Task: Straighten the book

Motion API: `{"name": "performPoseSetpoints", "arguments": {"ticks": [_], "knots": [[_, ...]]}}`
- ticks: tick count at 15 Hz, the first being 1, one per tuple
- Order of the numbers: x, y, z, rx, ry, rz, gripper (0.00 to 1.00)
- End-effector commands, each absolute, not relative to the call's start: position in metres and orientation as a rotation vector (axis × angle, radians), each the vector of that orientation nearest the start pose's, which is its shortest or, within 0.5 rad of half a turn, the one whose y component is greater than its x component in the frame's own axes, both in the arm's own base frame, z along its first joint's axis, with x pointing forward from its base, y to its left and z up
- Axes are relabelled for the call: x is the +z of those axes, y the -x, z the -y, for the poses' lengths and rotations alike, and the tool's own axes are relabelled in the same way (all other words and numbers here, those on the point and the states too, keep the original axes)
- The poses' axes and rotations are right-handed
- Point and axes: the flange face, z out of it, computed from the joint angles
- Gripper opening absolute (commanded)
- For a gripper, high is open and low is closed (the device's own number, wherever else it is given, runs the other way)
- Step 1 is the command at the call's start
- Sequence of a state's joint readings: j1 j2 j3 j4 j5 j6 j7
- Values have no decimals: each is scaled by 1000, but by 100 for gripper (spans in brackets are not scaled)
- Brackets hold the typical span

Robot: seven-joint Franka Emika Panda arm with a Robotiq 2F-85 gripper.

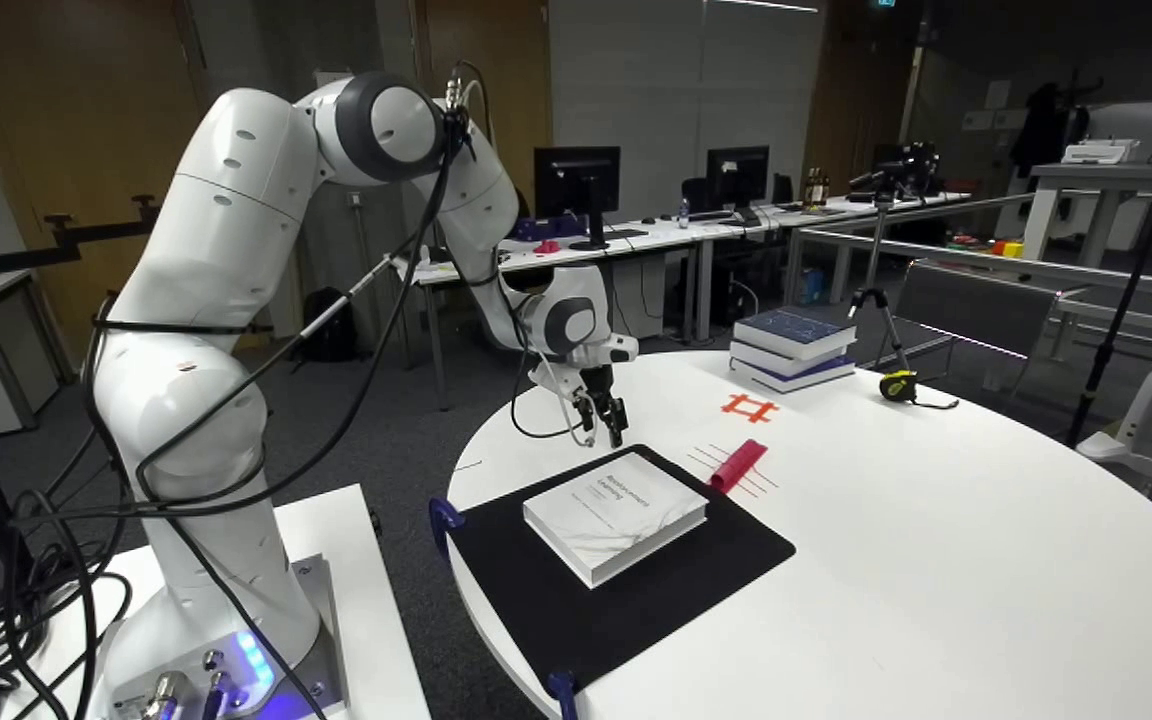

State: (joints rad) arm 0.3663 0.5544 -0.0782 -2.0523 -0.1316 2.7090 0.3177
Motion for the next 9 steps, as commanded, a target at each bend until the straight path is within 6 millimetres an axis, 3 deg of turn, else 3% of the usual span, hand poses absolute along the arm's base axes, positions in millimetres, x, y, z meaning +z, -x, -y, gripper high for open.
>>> {"name": "performPoseSetpoints", "arguments": {"ticks": [1, 9], "knots": [[170, -584, -172, -191, 3244, 151, 100], [155, -587, -170, -206, 3288, 147, 100]]}}
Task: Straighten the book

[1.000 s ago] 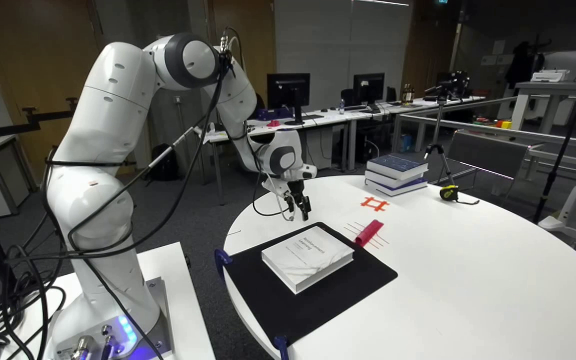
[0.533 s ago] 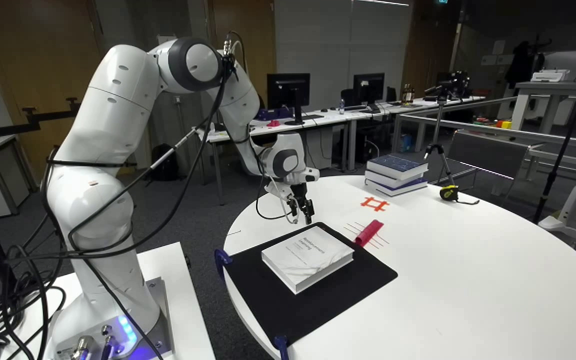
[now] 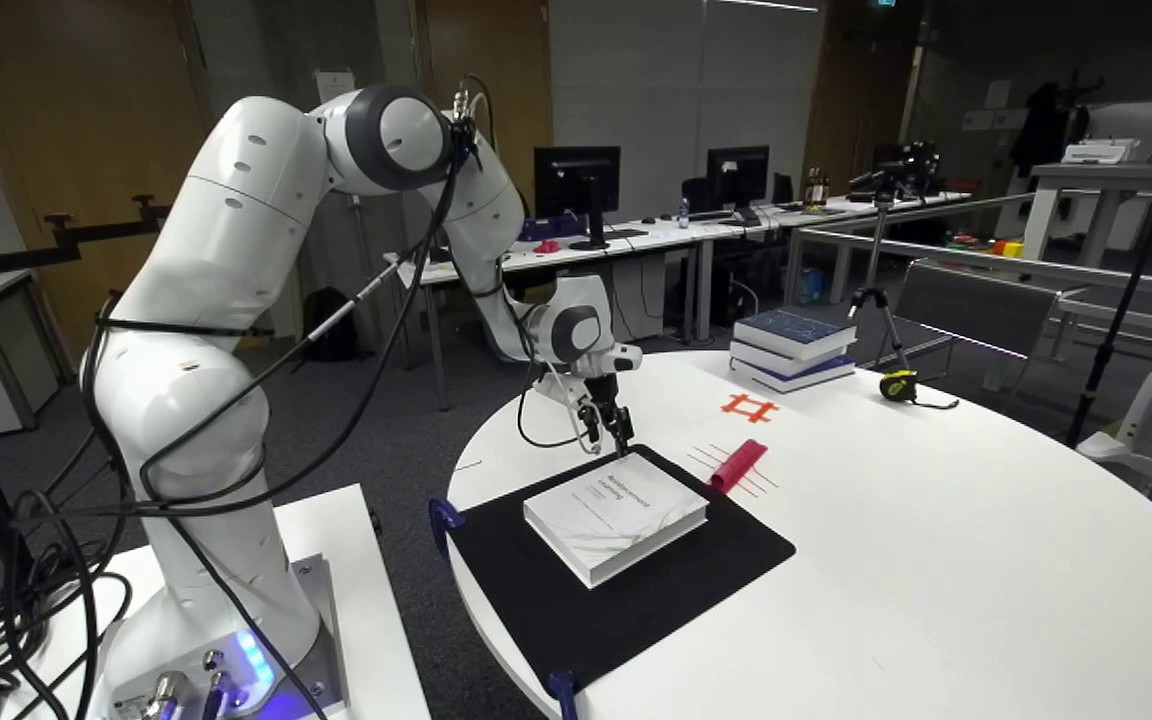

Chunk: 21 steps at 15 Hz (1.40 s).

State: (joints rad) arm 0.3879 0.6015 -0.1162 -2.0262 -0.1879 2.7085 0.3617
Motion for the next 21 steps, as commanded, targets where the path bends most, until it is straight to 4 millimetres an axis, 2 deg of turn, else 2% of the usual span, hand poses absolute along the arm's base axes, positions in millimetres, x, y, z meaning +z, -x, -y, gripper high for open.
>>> {"name": "performPoseSetpoints", "arguments": {"ticks": [1, 21], "knots": [[154, -587, -170, -207, 3290, 145, 100], [159, -593, -165, -234, 3299, 89, 100]]}}
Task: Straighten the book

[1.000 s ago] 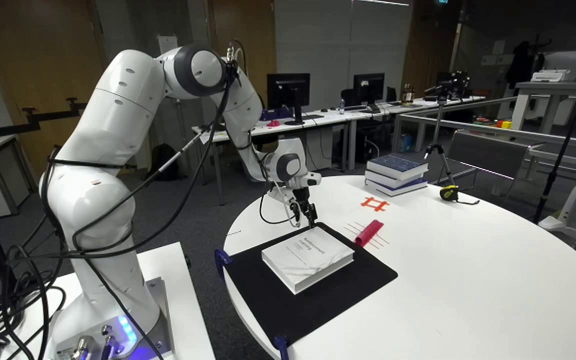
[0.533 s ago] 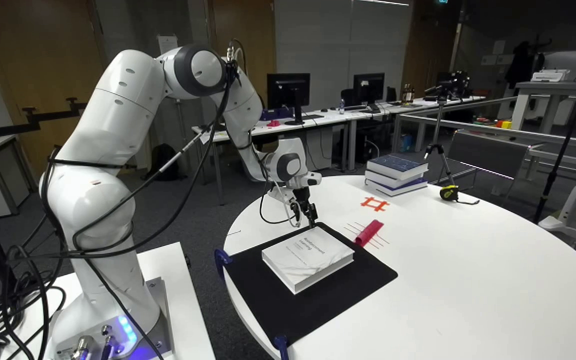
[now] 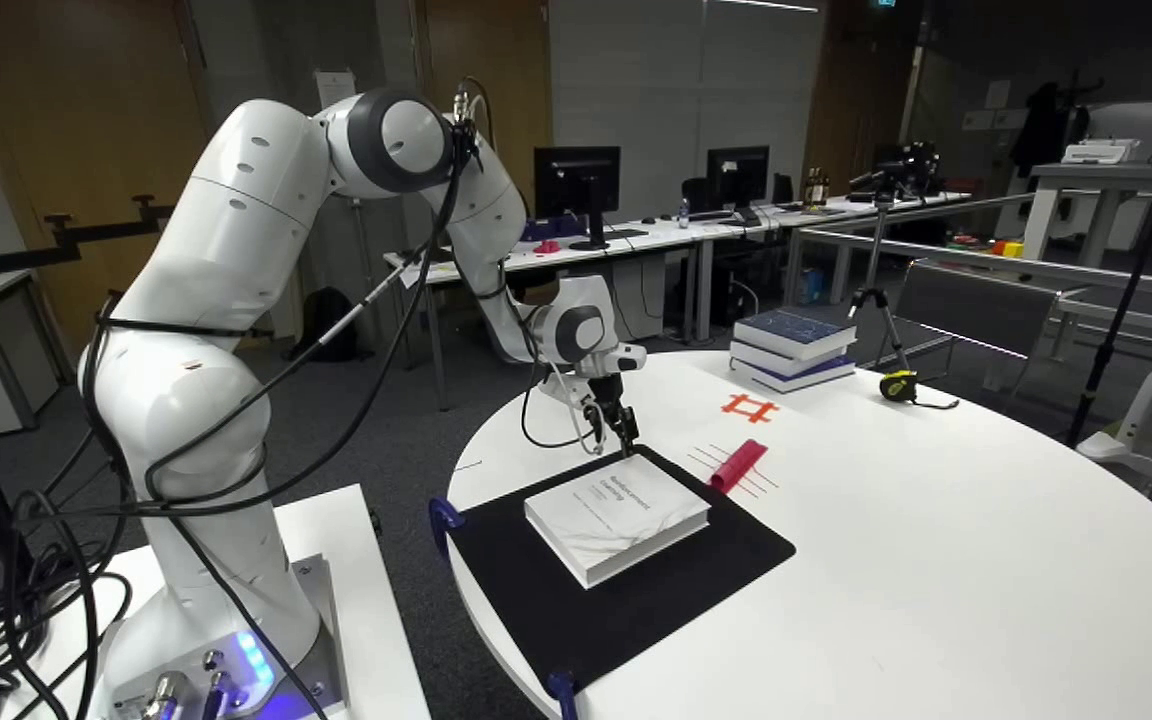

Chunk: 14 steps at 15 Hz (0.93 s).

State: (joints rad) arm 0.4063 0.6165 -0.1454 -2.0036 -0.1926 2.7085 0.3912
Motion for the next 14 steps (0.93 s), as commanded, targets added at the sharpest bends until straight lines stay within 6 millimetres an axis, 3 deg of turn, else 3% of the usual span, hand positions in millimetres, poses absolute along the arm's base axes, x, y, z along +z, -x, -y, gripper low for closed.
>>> {"name": "performPoseSetpoints", "arguments": {"ticks": [1, 7, 14], "knots": [[158, -592, -166, -233, 3300, 94, 100], [171, -574, -181, -206, 3267, 127, 100], [208, -557, -202, -246, 3233, 111, 100]]}}
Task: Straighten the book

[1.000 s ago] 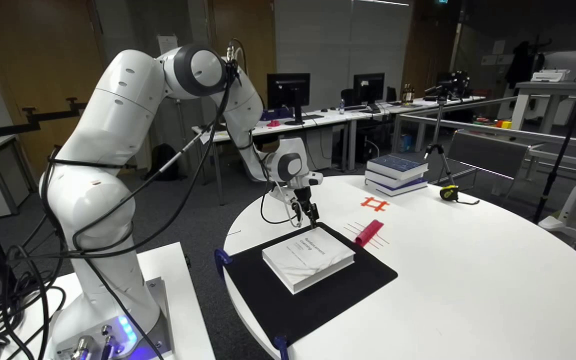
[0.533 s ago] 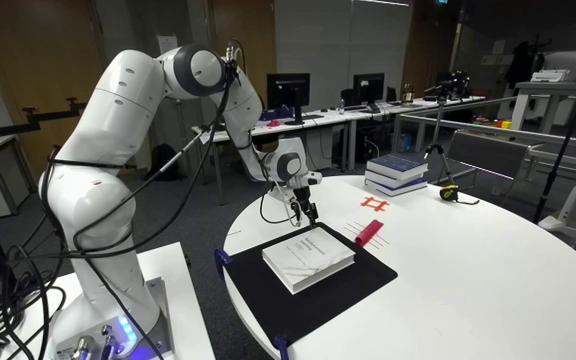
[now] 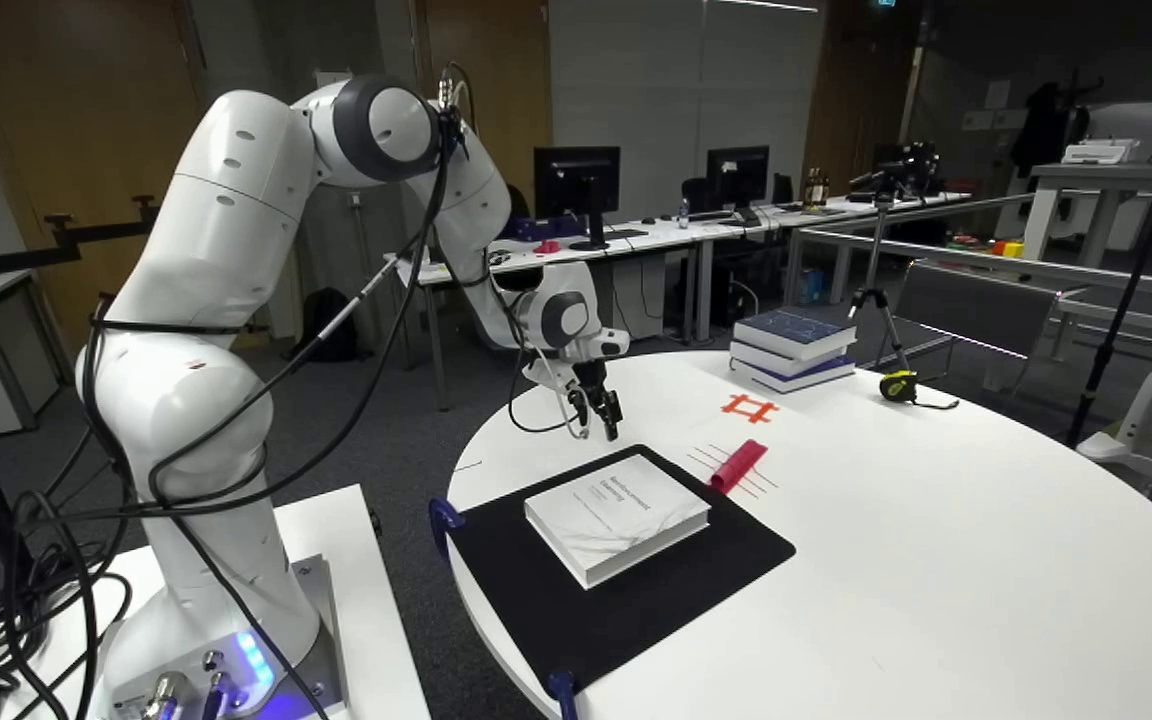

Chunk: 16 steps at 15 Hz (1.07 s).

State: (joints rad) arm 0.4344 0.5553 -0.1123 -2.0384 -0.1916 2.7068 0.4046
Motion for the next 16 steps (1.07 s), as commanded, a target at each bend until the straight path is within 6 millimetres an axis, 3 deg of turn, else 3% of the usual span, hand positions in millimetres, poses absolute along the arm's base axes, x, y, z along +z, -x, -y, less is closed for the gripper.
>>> {"name": "performPoseSetpoints", "arguments": {"ticks": [1, 6, 16], "knots": [[216, -555, -204, -261, 3232, 91, 100], [256, -539, -207, -270, 3241, 30, 100], [342, -513, -164, -183, 3287, 52, 100]]}}
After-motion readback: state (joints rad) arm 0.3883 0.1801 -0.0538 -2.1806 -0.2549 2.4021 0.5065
